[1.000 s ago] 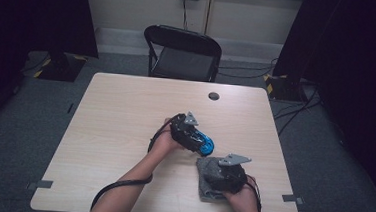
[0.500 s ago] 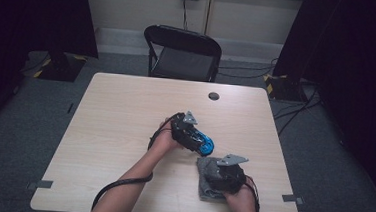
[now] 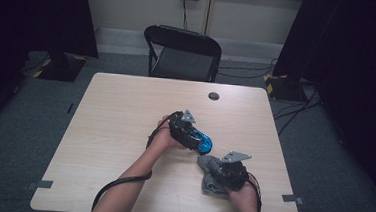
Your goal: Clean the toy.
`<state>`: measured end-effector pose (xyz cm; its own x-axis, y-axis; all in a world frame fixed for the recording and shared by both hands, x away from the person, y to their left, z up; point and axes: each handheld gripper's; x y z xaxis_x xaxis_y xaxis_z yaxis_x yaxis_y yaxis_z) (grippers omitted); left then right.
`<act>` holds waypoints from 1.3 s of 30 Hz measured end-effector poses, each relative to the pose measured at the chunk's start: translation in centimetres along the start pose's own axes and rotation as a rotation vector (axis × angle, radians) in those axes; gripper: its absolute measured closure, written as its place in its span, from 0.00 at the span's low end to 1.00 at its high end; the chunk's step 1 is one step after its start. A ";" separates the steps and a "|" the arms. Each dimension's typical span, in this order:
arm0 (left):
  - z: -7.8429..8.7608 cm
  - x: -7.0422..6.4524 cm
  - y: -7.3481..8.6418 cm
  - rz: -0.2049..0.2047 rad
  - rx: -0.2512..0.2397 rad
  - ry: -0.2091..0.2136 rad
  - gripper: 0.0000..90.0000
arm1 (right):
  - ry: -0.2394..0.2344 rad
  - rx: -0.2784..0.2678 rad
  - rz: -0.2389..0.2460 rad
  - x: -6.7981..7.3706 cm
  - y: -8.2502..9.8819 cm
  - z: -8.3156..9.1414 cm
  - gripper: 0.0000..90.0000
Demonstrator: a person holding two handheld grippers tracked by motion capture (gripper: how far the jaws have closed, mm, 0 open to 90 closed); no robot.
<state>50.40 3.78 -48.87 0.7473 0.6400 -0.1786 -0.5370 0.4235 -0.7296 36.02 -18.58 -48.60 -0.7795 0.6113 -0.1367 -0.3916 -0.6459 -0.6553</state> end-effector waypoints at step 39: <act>0.1 -0.4 -0.8 0.003 0.074 -0.032 0.00 | -0.055 -0.001 -0.046 -1.5 -0.4 0.4 0.83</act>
<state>50.47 3.26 -48.19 0.7333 0.6611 -0.1590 -0.5676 0.4665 -0.6783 37.12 -19.42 -47.82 -0.7867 0.6139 -0.0655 -0.4267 -0.6173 -0.6609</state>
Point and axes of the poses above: each handheld gripper's, and its own axes: z roughly backward along the jaws, y roughly out of its underside, x roughly to its left, and after that the axes turned 13 degrees about z, right-handed
